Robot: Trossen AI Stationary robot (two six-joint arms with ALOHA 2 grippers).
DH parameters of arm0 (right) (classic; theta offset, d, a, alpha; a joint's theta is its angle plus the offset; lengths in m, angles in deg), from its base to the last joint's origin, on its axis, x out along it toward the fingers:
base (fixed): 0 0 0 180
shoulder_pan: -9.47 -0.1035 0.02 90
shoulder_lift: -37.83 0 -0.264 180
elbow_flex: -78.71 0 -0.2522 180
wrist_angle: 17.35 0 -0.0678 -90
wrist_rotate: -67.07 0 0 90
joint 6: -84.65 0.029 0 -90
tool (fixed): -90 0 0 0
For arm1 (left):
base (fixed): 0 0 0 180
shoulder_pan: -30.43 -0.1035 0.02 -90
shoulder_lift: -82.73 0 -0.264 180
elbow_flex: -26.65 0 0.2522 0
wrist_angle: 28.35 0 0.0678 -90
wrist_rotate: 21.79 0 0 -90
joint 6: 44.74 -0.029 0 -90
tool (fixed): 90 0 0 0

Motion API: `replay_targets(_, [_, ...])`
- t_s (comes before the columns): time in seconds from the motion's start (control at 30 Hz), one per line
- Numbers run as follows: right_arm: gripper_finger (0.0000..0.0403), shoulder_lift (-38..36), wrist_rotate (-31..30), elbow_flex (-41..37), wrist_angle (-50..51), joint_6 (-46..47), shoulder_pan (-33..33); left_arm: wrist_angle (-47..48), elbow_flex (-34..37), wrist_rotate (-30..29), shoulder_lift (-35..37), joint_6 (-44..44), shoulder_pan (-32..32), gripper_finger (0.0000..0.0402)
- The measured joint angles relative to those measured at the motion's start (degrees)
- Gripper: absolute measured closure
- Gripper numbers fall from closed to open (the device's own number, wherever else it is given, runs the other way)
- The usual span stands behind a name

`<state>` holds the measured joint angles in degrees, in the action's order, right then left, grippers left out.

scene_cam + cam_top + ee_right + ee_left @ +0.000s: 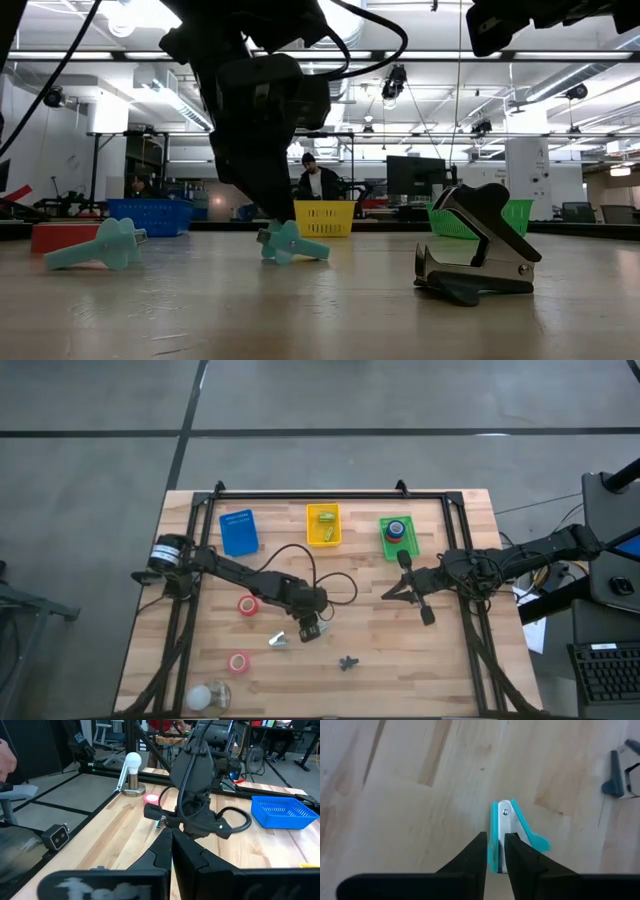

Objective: Pick and place Stapler, Stapler remover, tape
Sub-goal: Put the right light blue staple remover into the blue bin

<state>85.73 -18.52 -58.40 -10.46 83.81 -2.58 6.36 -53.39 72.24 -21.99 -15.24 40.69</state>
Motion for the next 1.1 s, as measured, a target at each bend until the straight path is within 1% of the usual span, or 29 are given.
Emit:
replay_targets(0.1, [0.0394, 0.0, 0.0, 0.0, 0.0, 0.0, 0.0, 0.3, 0.1, 1.1, -0.6, 0.2, 0.0, 0.0335])
replay_targets(0.3, [0.0394, 0.0, 0.0, -0.1, 0.0, -0.2, 0.0, 0.0, 0.1, 1.4, -1.1, 0.8, 0.1, 0.0333])
replay_targets(0.6, [0.0394, 0.0, 0.0, -0.1, 0.0, -0.2, 0.0, 0.4, 0.0, 1.6, -1.0, -0.4, 0.1, 0.0346])
replay_targets(0.77, [0.0394, 0.0, 0.0, -0.1, 0.0, -0.2, 0.0, 0.7, 0.0, 2.8, -1.0, -0.8, 0.1, 0.0347])
replay_targets(0.87, [0.0394, 0.0, 0.0, -0.1, 0.0, -0.2, 0.0, 0.6, 0.0, 2.9, -1.0, -1.8, 0.1, 0.0359])
replay_targets(1.0, [0.0394, 0.0, 0.0, -0.1, 0.0, -0.2, 0.0, 1.0, 0.1, 2.9, -0.5, -3.5, 0.1, 0.0390])
replay_targets(1.1, [0.0394, 0.0, 0.0, -0.1, 0.0, -0.2, 0.0, 1.0, 0.1, 2.8, -0.1, -4.0, 0.1, 0.0394])
